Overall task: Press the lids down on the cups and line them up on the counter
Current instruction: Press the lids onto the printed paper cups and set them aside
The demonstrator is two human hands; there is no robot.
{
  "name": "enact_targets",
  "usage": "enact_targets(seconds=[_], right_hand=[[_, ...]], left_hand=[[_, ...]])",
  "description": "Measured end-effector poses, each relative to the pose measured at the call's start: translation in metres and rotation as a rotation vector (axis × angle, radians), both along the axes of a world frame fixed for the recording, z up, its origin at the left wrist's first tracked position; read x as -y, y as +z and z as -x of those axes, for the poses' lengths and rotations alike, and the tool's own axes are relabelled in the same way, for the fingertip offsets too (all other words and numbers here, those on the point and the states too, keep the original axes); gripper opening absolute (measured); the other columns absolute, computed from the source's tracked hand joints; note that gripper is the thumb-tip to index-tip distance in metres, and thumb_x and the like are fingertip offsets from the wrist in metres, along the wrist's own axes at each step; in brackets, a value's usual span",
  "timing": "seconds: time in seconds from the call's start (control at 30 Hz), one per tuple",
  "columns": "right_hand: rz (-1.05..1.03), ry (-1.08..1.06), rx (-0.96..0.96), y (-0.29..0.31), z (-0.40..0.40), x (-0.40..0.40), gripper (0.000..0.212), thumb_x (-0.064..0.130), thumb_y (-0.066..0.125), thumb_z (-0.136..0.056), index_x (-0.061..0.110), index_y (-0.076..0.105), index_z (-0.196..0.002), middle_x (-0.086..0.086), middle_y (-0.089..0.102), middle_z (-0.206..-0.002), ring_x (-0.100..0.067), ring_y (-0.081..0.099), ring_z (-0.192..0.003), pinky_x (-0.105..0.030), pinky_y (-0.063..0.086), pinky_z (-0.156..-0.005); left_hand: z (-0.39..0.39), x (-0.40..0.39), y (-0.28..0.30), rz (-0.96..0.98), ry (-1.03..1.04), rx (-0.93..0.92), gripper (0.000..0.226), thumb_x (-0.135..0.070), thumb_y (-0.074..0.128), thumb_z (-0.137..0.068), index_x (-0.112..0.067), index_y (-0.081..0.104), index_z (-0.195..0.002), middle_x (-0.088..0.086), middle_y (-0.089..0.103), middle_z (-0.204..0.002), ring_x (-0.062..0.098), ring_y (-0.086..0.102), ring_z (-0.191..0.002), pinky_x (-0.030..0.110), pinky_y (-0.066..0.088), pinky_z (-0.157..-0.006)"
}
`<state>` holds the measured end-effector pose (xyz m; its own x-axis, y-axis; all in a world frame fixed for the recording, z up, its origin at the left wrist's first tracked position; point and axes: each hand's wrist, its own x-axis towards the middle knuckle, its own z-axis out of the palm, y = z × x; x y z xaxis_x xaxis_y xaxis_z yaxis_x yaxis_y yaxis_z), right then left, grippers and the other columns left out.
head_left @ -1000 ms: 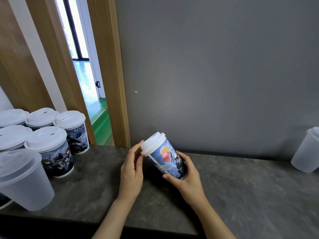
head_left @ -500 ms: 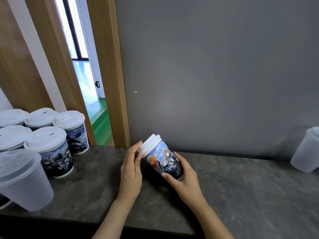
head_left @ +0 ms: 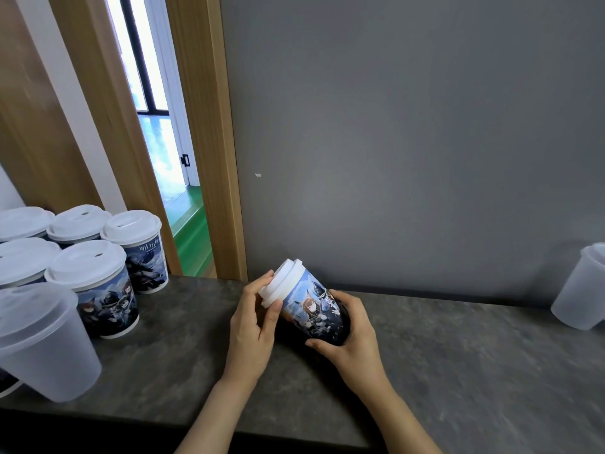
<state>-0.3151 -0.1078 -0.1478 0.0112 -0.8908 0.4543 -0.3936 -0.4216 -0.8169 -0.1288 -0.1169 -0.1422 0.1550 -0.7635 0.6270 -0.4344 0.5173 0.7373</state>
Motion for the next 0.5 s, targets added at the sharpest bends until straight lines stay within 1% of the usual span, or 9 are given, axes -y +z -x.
enact_targets(seconds=[0.07,0.13,0.2,0.27,0.33,0.4,0.5], right_hand=[[-0.014,0.011,0.004,0.0,-0.0004,0.0,0.083,0.015,0.093,-0.059,0.043,0.049,-0.123,0.023,0.055,-0.122,-0.005,0.056,-0.118,-0.013,0.045,-0.094],[-0.054,0.04,0.025,0.0014,-0.0019,-0.0009,0.079,0.02,0.091,-0.065,0.038,0.049,-0.13,0.022,0.056,-0.127,-0.004,0.055,-0.122,-0.019,0.045,-0.099],[-0.099,0.076,0.048,0.0023,-0.0031,-0.0019,0.073,0.028,0.086,-0.074,0.033,0.049,-0.137,0.021,0.058,-0.131,-0.002,0.055,-0.124,-0.025,0.046,-0.104],[-0.132,0.1,0.071,0.0031,-0.0038,-0.0029,0.068,0.03,0.081,-0.08,0.032,0.048,-0.14,0.02,0.06,-0.133,-0.002,0.056,-0.124,-0.029,0.047,-0.106],[-0.141,0.104,0.078,0.0041,-0.0037,-0.0035,0.065,0.031,0.079,-0.081,0.032,0.049,-0.139,0.017,0.061,-0.132,-0.005,0.057,-0.124,-0.033,0.048,-0.105],[-0.13,0.093,0.068,0.0054,-0.0034,-0.0043,0.064,0.034,0.082,-0.077,0.034,0.051,-0.133,0.016,0.062,-0.129,-0.008,0.059,-0.121,-0.034,0.05,-0.102],[-0.078,0.048,0.046,0.0041,-0.0023,-0.0044,0.069,0.034,0.089,-0.067,0.037,0.051,-0.125,0.017,0.06,-0.123,-0.009,0.06,-0.118,-0.028,0.05,-0.097]], left_hand=[[0.0007,0.0006,0.0007,0.007,0.014,0.001,0.032,-0.031,0.048,-0.096,-0.031,0.048,-0.128,-0.013,0.056,-0.13,0.003,0.055,-0.119,0.04,0.052,-0.092],[0.0007,0.002,0.0018,0.063,0.037,0.012,0.033,-0.016,0.049,-0.097,-0.027,0.049,-0.128,-0.013,0.054,-0.132,0.0,0.051,-0.124,0.037,0.049,-0.098],[0.0,0.0035,0.0017,0.138,0.057,0.034,0.043,0.002,0.05,-0.095,-0.024,0.05,-0.129,-0.008,0.052,-0.135,0.002,0.047,-0.129,0.032,0.045,-0.104],[-0.0006,0.0051,0.0004,0.169,0.064,0.042,0.052,0.012,0.05,-0.092,-0.023,0.049,-0.131,-0.004,0.052,-0.138,0.007,0.047,-0.131,0.031,0.043,-0.107],[-0.0002,0.0055,0.0002,0.155,0.055,0.026,0.055,0.012,0.049,-0.093,-0.025,0.048,-0.133,-0.007,0.05,-0.14,0.007,0.047,-0.132,0.03,0.042,-0.107],[0.0007,0.0038,0.0014,0.139,0.024,0.014,0.056,0.006,0.049,-0.096,-0.032,0.044,-0.136,-0.009,0.048,-0.144,0.007,0.044,-0.135,0.026,0.04,-0.108],[0.0007,0.0005,0.0017,0.124,-0.023,0.034,0.046,-0.013,0.047,-0.099,-0.036,0.041,-0.139,-0.01,0.046,-0.147,0.006,0.042,-0.136,0.021,0.036,-0.109]])
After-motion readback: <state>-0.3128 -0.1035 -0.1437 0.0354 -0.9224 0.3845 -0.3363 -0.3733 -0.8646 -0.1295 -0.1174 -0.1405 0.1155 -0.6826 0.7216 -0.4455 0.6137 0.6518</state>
